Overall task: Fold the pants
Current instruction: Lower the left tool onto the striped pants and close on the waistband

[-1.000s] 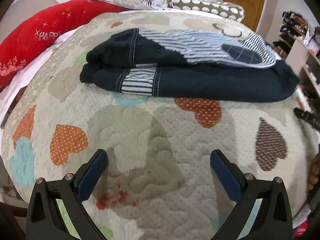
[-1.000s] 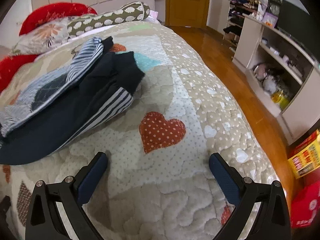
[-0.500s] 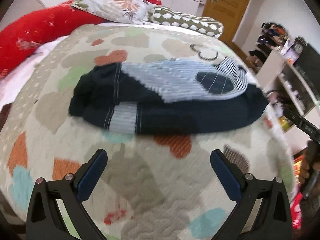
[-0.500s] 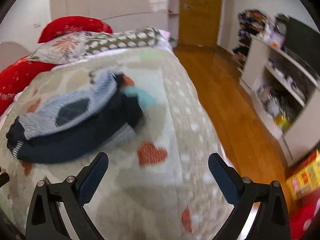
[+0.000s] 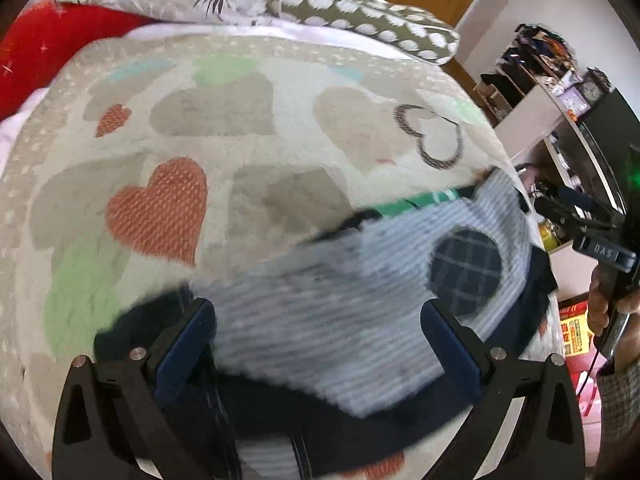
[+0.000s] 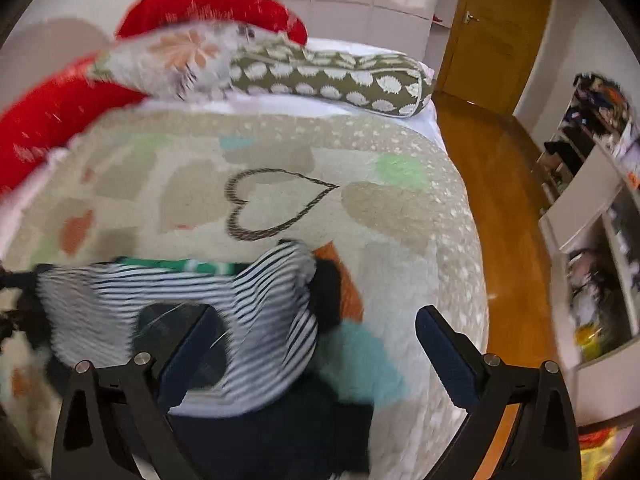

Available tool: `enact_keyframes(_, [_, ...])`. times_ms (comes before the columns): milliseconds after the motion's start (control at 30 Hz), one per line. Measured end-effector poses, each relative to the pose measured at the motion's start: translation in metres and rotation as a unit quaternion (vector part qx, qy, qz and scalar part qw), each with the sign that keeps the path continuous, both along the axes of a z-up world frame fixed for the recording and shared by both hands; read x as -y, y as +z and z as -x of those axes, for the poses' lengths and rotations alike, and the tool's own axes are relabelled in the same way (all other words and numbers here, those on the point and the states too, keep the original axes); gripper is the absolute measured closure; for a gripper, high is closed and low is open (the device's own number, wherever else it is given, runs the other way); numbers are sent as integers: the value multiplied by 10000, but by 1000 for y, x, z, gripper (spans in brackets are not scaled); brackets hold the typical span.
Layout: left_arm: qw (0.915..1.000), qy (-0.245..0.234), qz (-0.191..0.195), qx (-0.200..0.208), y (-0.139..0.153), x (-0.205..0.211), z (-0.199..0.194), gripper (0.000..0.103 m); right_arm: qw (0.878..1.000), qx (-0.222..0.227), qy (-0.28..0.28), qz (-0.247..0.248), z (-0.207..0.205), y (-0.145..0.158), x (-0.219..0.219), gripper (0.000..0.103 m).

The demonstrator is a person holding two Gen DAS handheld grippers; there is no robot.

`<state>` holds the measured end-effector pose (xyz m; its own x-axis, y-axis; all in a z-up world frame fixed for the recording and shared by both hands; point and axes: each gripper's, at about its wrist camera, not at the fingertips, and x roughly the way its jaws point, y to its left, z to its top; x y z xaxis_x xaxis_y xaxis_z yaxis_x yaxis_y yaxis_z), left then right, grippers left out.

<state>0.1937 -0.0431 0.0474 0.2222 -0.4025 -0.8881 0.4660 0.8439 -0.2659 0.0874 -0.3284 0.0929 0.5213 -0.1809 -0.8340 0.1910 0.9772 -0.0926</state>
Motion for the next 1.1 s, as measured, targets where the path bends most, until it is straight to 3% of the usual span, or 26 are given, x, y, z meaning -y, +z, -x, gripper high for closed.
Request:
enact_keyframes(233, [9996,42,-173,-213,-30,5,-25,1,9970,-398,-442,-496,-40,-33,28,3])
enact_keyframes(300, [9992,-24,-371,-127,-33,10,-23,13,9954,-420,-525,-688,-39,-39,31,6])
enact_keyframes(333, [9986,-65,-508,-93,-34,12,-23,37,9949,-474,-557,-701,-39,-43,32,7])
enact_keyframes(367, [9973,-83,-730,13,-36,16,-22,52,9947,-501,-585,-676,-38,-45,32,10])
enact_keyframes(433, [9975,-2,-695,94,-30,13,-21,57,9944,-511,-611,-690,-35,-49,31,18])
enact_keyframes(500, [9987,419,-246,156,-14,-9,-19,56,9936,-405,-721,-771,-29,-47,33,19])
enact_keyframes(633, [9934,928,666,63,11,-57,12,38,9896,85,-1033,-993,5,-27,39,19])
enact_keyframes(733, [9859,1034,1299,-218,9,-84,45,36,9805,449,-1003,-1627,46,-13,40,19])
enact_keyframes(833, [9751,1189,1736,-707,-13,-94,67,36,9640,534,-844,-2465,75,-18,36,19])
enact_keyframes(900, [9716,1233,1818,-882,-25,-91,72,36,9543,432,-760,-2856,80,-29,30,19])
enact_keyframes(1033, [9690,1185,1837,-1148,-41,-64,72,36,9489,170,-867,-3028,72,-55,16,27])
enact_keyframes(1100, [9722,1198,1706,-1067,-40,-54,67,36,9466,77,-970,-3075,68,-63,12,27])
